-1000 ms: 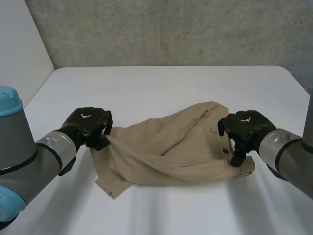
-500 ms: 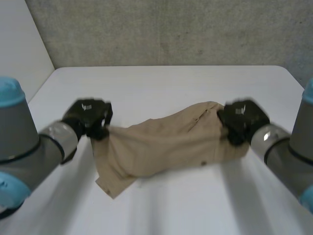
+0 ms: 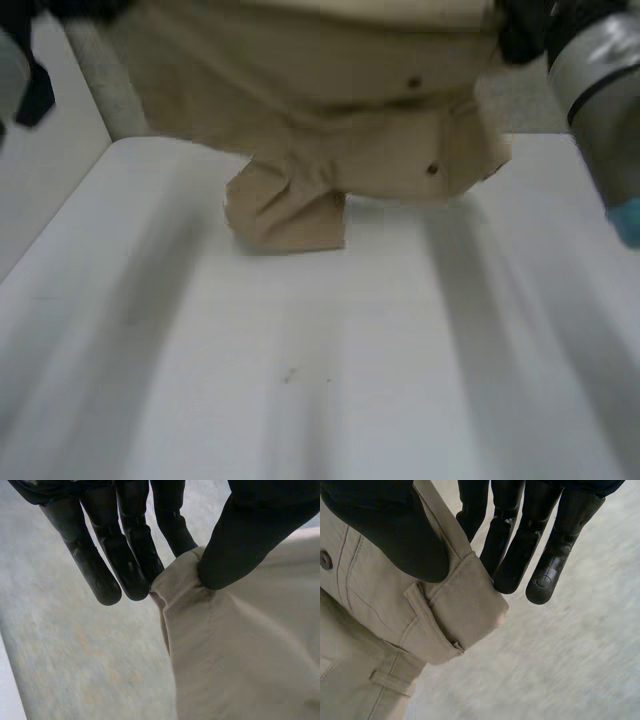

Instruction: Fold the shorts.

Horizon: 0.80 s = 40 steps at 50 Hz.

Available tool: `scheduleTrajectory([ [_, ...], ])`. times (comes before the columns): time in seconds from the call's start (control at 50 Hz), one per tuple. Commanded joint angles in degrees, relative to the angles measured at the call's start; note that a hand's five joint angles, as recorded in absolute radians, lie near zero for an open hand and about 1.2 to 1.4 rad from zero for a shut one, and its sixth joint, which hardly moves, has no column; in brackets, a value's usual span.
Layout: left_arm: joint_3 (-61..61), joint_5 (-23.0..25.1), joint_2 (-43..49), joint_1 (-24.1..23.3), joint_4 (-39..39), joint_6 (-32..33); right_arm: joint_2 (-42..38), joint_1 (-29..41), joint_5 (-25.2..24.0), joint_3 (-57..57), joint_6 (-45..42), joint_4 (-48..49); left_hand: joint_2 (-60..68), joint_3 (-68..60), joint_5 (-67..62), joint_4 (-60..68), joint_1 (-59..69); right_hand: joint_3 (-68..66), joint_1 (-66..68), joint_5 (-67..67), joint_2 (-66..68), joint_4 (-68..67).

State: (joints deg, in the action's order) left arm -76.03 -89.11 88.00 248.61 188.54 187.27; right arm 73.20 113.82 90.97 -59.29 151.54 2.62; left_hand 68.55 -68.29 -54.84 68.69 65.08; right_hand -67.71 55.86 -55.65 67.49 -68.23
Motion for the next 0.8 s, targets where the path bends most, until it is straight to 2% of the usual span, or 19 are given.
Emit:
scheduleTrajectory([
  [0.02,-18.30,1.82,-4.41,0.03,-0.02,0.29,-0.69,0.53,-0.62,-14.44,0.07,-1.39,11.45,-11.71,-15.16,11.31,14.92,-12.29,24.14,-14.35,12.51,-11.77],
  [0.18,-26.63,3.85,-5.21,-0.50,-1.51,0.20,0.10,0.35,-0.27,-21.04,-0.28,-2.53,11.45,-11.71,-15.16,11.31,14.92,-12.29,24.14,-14.35,12.51,-11.77],
  [0.32,-26.37,3.94,-12.41,-1.20,-7.92,0.20,5.54,0.09,-0.18,-21.22,-0.46,-9.29,11.45,-11.71,-15.16,11.31,14.92,-12.29,24.14,-14.35,12.51,-11.77],
  [0.46,-19.08,4.47,-19.44,-0.50,-7.84,0.29,11.87,-0.09,-0.18,-19.55,-0.11,-11.76,11.45,-11.71,-15.16,11.31,14.92,-12.29,24.14,-14.35,12.51,-11.77],
  [0.48,-16.02,4.56,-20.32,-0.24,-7.84,0.20,16.23,0.26,-0.09,-16.07,0.50,-10.46,11.45,-11.71,-15.16,11.31,14.92,-12.29,24.14,-14.35,12.51,-11.77],
  [0.58,-7.13,4.38,-21.12,0.82,-8.80,-0.07,19.69,0.00,0.08,-10.94,0.60,-9.83,11.45,-11.71,-15.16,11.31,14.92,-12.29,24.14,-14.35,12.51,-11.77],
  [0.7,-6.15,4.38,-19.98,0.91,-10.04,-0.42,18.91,0.09,0.00,-8.92,-0.19,-12.90,11.45,-11.71,-15.16,11.31,14.92,-12.29,24.14,-14.35,12.51,-11.77],
  [0.8,-10.89,5.08,-11.20,1.35,-9.95,-0.33,9.34,0.00,-0.53,-9.79,-1.42,-16.77,11.45,-11.71,-15.16,11.31,14.92,-12.29,24.14,-14.35,12.51,-11.77],
])
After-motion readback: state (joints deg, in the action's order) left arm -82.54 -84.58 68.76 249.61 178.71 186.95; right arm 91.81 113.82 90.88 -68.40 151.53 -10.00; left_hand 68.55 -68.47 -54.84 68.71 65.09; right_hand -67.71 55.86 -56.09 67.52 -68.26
